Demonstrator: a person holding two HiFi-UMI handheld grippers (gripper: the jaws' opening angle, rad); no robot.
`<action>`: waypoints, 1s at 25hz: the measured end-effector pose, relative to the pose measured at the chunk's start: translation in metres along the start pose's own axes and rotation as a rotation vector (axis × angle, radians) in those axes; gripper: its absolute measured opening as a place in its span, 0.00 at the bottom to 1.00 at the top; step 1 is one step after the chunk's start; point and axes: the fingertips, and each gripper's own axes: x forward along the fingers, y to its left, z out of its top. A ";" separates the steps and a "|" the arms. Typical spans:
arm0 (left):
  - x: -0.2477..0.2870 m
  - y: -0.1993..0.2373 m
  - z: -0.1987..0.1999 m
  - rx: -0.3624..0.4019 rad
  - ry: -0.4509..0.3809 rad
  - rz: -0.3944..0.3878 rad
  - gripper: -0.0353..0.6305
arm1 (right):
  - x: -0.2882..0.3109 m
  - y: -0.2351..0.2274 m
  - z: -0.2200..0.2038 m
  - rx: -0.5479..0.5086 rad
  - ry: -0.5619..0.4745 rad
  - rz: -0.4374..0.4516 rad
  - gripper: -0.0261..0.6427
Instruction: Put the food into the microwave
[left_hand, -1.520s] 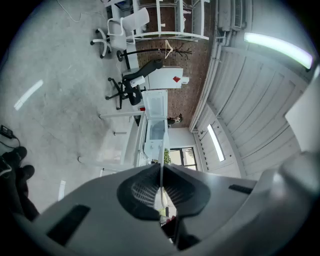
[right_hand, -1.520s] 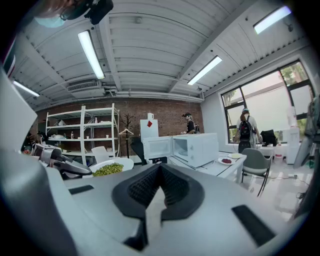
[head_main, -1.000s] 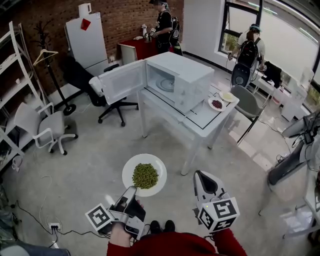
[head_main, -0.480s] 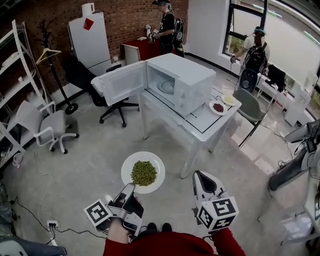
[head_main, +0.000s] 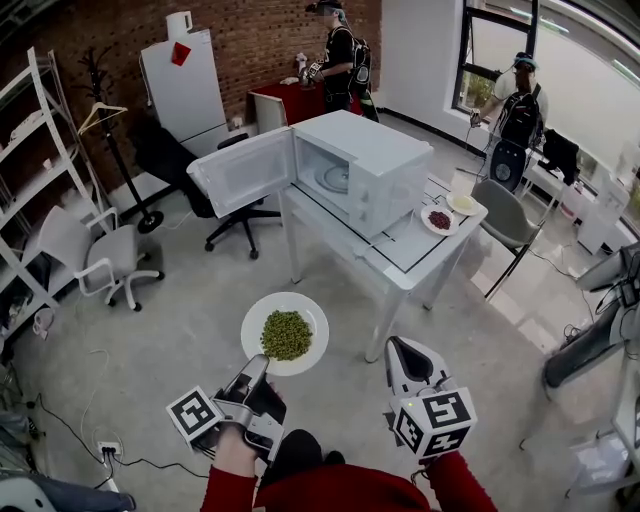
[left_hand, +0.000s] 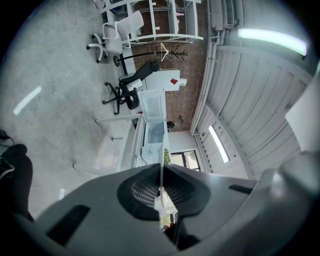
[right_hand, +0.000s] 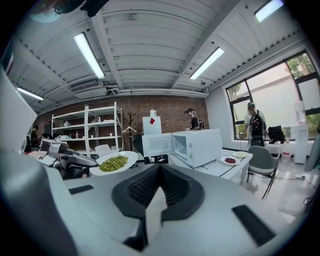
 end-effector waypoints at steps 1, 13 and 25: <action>0.002 0.000 0.001 0.001 -0.001 0.002 0.08 | 0.002 -0.001 0.001 0.001 -0.001 0.002 0.06; 0.041 -0.006 0.034 0.016 -0.004 -0.009 0.08 | 0.046 -0.005 0.015 0.002 -0.011 0.003 0.06; 0.106 0.017 0.118 -0.008 0.045 0.031 0.08 | 0.161 0.010 0.019 0.018 0.038 -0.041 0.06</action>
